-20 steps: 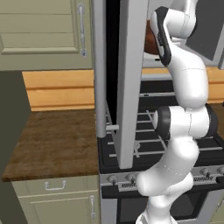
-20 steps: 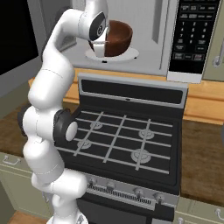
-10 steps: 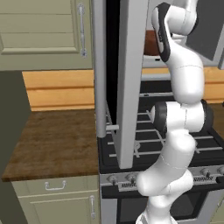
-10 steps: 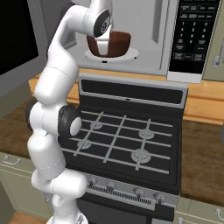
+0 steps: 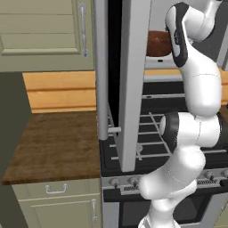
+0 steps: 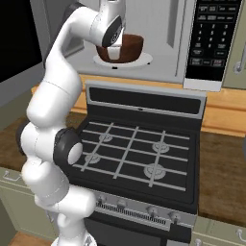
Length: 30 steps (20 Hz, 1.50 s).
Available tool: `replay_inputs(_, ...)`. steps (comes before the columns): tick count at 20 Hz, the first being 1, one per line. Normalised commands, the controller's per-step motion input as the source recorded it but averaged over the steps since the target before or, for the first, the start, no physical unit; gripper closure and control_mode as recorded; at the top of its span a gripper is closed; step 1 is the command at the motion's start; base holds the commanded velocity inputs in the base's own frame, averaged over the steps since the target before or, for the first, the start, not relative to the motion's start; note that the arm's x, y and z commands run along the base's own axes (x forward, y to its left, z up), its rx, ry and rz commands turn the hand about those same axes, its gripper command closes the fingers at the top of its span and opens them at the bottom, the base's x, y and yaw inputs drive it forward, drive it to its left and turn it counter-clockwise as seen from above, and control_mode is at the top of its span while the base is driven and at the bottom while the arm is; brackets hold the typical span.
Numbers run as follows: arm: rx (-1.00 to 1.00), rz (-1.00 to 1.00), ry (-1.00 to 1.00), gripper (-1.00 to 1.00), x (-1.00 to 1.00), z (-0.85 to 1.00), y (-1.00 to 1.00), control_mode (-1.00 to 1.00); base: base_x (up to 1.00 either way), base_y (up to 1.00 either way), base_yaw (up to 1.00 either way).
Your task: Pick the garlic from the sink and place it in the bowl. Then pick the bowl and place it in the microwave. Then close the microwave door and press the start button.
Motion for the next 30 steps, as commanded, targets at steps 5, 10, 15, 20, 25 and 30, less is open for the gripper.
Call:
replay_inputs(5, 0.00, 0.00, -0.17, -1.00, -0.85, -0.24, 0.06, -1.00, 0.00, 0.00, 0.00)
replay_inputs(10, -0.08, 0.00, -0.15, -1.00, -0.99, -0.41, 0.05, -1.00, 0.00, 0.00, 0.00)
replay_inputs(15, -0.31, 0.03, 0.01, -1.00, -0.47, -0.81, 0.08, -1.00, 0.00, 0.00, 0.00)
replay_inputs(20, -0.41, 0.02, 0.01, -1.00, -0.17, -0.80, 0.00, -1.00, 0.00, 0.00, 0.00)
replay_inputs(25, -0.36, -0.13, 0.14, -1.00, 0.00, -0.60, -0.11, -1.00, 0.00, 0.00, 0.00)
replay_inputs(30, -0.37, -0.22, 0.24, -1.00, 0.03, -0.63, -0.06, -1.00, 0.00, 0.00, 0.00)
